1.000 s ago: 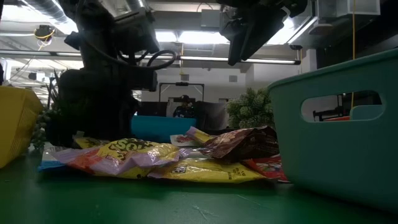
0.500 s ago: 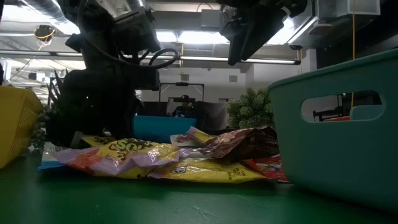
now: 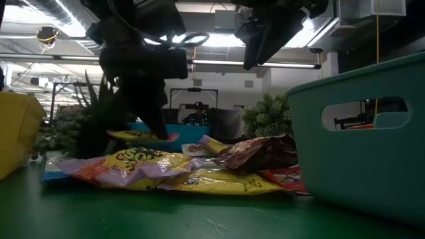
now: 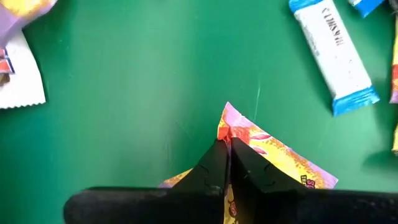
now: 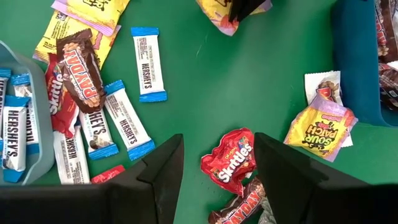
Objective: Sort candy
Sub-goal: Put the yellow candy into the yellow bin
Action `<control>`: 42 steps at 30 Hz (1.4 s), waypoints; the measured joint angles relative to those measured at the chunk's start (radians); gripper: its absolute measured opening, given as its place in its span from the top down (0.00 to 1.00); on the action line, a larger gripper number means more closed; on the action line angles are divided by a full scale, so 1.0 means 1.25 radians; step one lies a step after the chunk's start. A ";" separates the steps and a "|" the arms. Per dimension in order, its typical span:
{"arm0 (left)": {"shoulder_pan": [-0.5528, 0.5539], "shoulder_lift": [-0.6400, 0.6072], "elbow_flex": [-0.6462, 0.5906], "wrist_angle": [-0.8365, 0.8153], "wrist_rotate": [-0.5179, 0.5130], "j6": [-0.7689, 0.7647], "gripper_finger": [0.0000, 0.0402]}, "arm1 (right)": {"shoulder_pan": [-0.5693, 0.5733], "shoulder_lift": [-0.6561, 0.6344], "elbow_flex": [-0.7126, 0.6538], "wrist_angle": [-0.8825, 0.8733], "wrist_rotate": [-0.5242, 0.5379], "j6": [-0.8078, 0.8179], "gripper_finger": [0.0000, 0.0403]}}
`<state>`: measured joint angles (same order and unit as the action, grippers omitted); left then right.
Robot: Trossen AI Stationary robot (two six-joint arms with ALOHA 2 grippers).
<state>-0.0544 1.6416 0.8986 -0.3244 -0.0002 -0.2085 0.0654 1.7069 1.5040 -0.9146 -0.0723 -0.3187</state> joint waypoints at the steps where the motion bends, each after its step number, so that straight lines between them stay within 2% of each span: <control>1: 0.000 -0.001 0.001 0.000 0.000 0.000 1.00 | 0.000 0.000 0.000 0.000 0.000 0.000 0.52; 7: 0.000 -0.001 0.001 -0.010 -0.002 0.000 1.00 | 0.000 0.000 0.000 0.000 0.000 0.000 0.52; 12: 0.000 -0.001 0.001 -0.005 -0.004 -0.050 1.00 | 0.000 0.000 0.000 0.010 -0.001 0.001 0.52; 19: 0.000 -0.002 0.001 0.001 -0.011 -0.062 1.00 | 0.000 0.031 0.000 0.088 -0.115 0.135 0.52; 24: 0.000 -0.002 0.002 0.008 -0.016 -0.062 1.00 | 0.000 0.079 0.000 0.085 -0.126 0.235 0.52; 27: -0.001 -0.003 0.002 0.009 -0.030 -0.062 1.00 | 0.001 0.102 -0.006 0.083 -0.136 0.256 0.52; 30: -0.001 -0.003 0.002 0.010 -0.032 -0.062 1.00 | 0.005 0.103 -0.054 0.106 -0.209 0.263 0.52; 32: -0.001 -0.003 0.002 0.010 -0.032 -0.062 1.00 | 0.006 0.100 -0.095 0.143 -0.252 0.287 0.52; 35: -0.001 -0.003 0.002 0.012 -0.032 -0.062 1.00 | 0.006 0.093 -0.156 0.240 -0.261 0.339 0.52; 39: -0.001 -0.003 0.002 0.037 -0.032 -0.062 1.00 | 0.005 0.093 -0.236 0.458 -0.234 0.434 0.52; 42: -0.001 -0.003 0.002 0.060 -0.032 -0.063 1.00 | 0.005 0.093 -0.286 0.621 -0.181 0.513 0.52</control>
<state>-0.0555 1.6382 0.9009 -0.2499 -0.0406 -0.2878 0.0720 1.8236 1.1460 -0.1387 -0.2979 0.3220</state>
